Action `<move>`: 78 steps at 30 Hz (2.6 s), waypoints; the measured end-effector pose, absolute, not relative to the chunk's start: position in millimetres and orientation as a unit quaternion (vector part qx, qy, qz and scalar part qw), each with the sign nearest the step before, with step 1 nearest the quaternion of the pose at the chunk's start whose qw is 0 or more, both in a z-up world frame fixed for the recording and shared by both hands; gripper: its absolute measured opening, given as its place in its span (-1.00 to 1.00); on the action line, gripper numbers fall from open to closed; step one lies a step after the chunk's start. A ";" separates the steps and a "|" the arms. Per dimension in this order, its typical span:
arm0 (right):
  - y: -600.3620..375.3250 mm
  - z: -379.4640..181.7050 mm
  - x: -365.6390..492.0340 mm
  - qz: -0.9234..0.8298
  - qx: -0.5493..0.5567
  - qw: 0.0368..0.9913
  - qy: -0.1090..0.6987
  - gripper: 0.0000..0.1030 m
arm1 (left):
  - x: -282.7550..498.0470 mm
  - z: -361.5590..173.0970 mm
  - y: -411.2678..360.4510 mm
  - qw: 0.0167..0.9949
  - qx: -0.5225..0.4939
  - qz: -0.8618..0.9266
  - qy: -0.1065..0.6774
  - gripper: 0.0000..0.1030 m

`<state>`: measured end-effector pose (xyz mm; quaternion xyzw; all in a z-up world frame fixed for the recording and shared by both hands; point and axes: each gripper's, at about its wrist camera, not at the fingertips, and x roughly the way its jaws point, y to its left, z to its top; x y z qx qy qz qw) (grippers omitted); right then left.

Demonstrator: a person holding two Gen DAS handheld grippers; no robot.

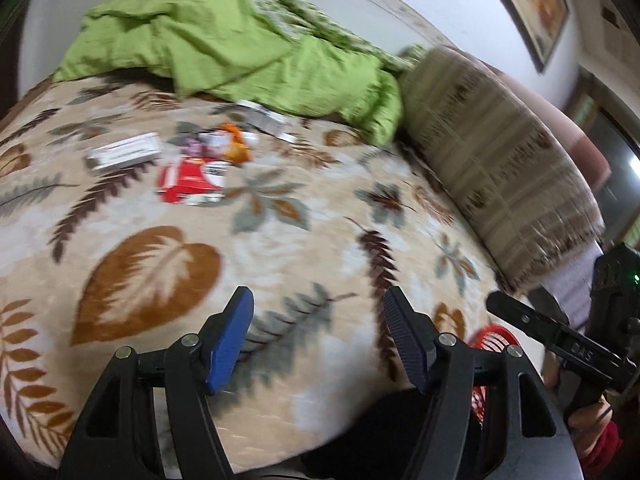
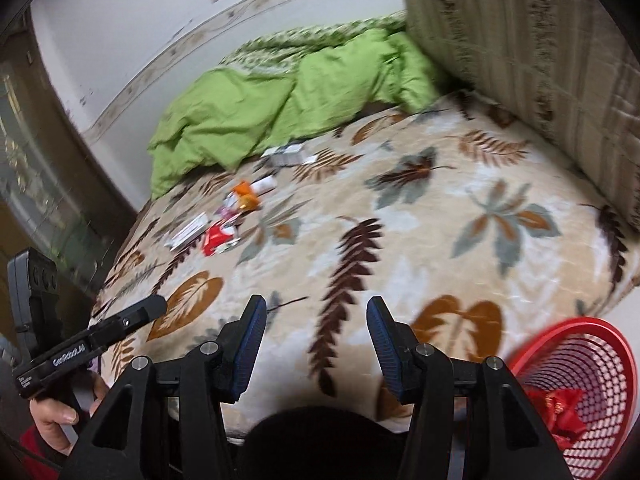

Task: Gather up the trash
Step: 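Swing both open tools back toward the bed, then grasp the torn red-and-white carton with the right tool while the left tool grasps the white medicine box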

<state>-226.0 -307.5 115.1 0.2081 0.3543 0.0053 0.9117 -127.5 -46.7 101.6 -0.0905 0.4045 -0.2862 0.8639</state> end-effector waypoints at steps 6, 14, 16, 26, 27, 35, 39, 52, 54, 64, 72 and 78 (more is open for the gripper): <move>-283.2 115.4 -199.8 0.032 0.194 0.910 0.364 0.07 | -103.3 87.7 -8.1 0.884 -0.110 -0.219 0.398 0.29; -249.0 107.1 -152.6 0.091 0.186 0.895 0.395 0.07 | -71.0 63.0 39.5 0.898 -0.136 -0.137 0.394 0.29; -239.9 103.8 -132.5 0.107 0.186 0.889 0.404 0.07 | -66.1 56.2 45.8 0.899 -0.139 -0.127 0.395 0.29; -213.7 65.8 -6.6 0.155 0.221 0.854 0.444 0.07 | -50.4 39.9 56.6 0.892 -0.160 -0.111 0.408 0.29; -211.6 59.9 9.0 0.160 0.224 0.850 0.449 0.07 | -49.3 38.6 57.2 0.890 -0.163 -0.112 0.411 0.29; -209.2 12.3 96.5 0.141 0.263 0.832 0.468 0.07 | -45.6 34.3 55.0 0.887 -0.159 -0.119 0.418 0.29; -202.7 -5.7 114.3 0.162 0.305 0.812 0.471 0.07 | -44.0 34.5 52.2 0.887 -0.155 -0.125 0.418 0.29; -200.2 44.1 53.5 0.210 0.324 0.829 0.404 -0.86 | -29.5 54.0 54.4 0.896 -0.140 -0.142 0.397 0.29; -209.7 54.0 33.4 0.202 0.327 0.837 0.389 -0.86 | -13.7 60.1 57.5 0.896 -0.135 -0.144 0.398 0.29; -218.5 71.7 -47.2 0.187 0.292 0.869 0.352 -0.86 | 119.0 69.8 77.7 0.903 -0.113 -0.116 0.397 0.33; -216.1 64.9 -37.7 0.194 0.284 0.867 0.360 -0.86 | 190.8 28.9 92.3 0.859 -0.152 -0.139 0.469 0.37; -227.0 63.7 -37.2 0.184 0.303 0.865 0.354 -0.86 | 152.1 16.2 74.6 0.831 -0.133 -0.215 0.495 0.37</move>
